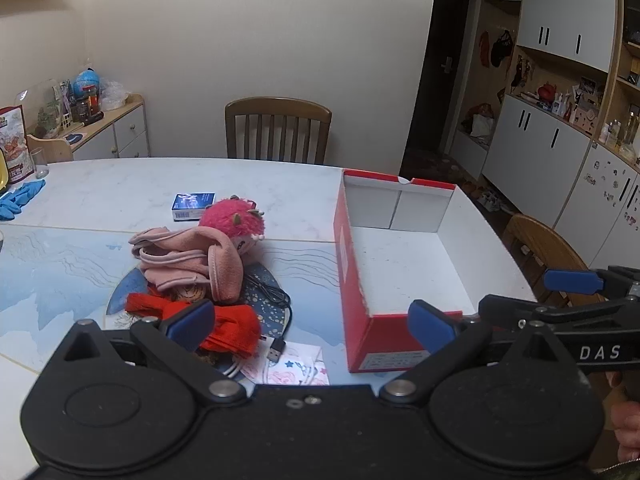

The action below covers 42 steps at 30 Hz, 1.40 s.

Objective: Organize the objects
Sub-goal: 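Reach the left gripper down and grasp the red cloth from the pile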

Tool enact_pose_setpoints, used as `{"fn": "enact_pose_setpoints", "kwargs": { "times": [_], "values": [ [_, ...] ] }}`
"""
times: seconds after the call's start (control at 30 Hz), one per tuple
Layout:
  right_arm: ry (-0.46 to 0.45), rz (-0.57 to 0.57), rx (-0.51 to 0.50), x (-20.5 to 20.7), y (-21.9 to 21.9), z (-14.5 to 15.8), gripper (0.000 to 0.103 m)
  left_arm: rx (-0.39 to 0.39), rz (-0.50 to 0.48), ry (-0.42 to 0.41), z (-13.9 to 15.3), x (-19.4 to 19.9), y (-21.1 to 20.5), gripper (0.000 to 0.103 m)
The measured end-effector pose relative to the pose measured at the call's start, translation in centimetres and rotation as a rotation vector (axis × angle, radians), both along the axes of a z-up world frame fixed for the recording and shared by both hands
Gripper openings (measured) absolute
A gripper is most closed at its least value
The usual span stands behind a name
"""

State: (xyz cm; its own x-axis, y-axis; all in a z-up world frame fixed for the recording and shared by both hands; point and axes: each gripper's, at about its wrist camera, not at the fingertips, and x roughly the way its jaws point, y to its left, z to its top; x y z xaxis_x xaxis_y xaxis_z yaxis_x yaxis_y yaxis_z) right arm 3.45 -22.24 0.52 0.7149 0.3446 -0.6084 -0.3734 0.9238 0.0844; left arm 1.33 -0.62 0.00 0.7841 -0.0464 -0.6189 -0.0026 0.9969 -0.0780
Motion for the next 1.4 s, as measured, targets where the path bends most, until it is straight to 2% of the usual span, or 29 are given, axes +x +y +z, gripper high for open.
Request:
{"fn": "enact_pose_setpoints", "kwargs": {
  "times": [0.2,0.43,0.7,0.87,0.97,1.1,1.23,1.4],
  "values": [
    [0.017,-0.022,-0.004,1.6,1.0,-0.2,0.097,-0.018,-0.019,0.015,-0.6,1.9,1.5,0.102],
    [0.014,-0.107,-0.049,4.4,0.9,-1.1,0.097,-0.027,-0.011,0.047,-1.6,4.2,3.7,0.101],
    [0.060,-0.242,-0.098,7.9,-1.6,-2.6,0.092,0.021,0.014,0.066,-3.1,7.4,6.9,0.098],
    [0.111,-0.306,-0.120,9.8,-3.1,-3.5,0.086,0.066,0.021,0.068,-4.0,10.0,8.9,0.097],
    [0.161,-0.326,-0.119,10.8,-3.6,-4.2,0.085,0.058,-0.057,0.133,-5.3,11.4,9.7,0.096],
    [0.199,-0.328,-0.137,11.2,-3.6,-5.2,0.083,0.127,-0.165,0.156,-7.2,10.7,9.0,0.095],
    [0.238,-0.334,-0.150,11.5,-3.7,-6.0,0.081,0.162,-0.276,0.154,-8.4,9.3,7.5,0.097],
    [0.267,-0.333,-0.158,11.9,-3.6,-6.5,0.081,0.293,-0.355,0.159,-10.3,8.8,4.9,0.097]
  ]
}}
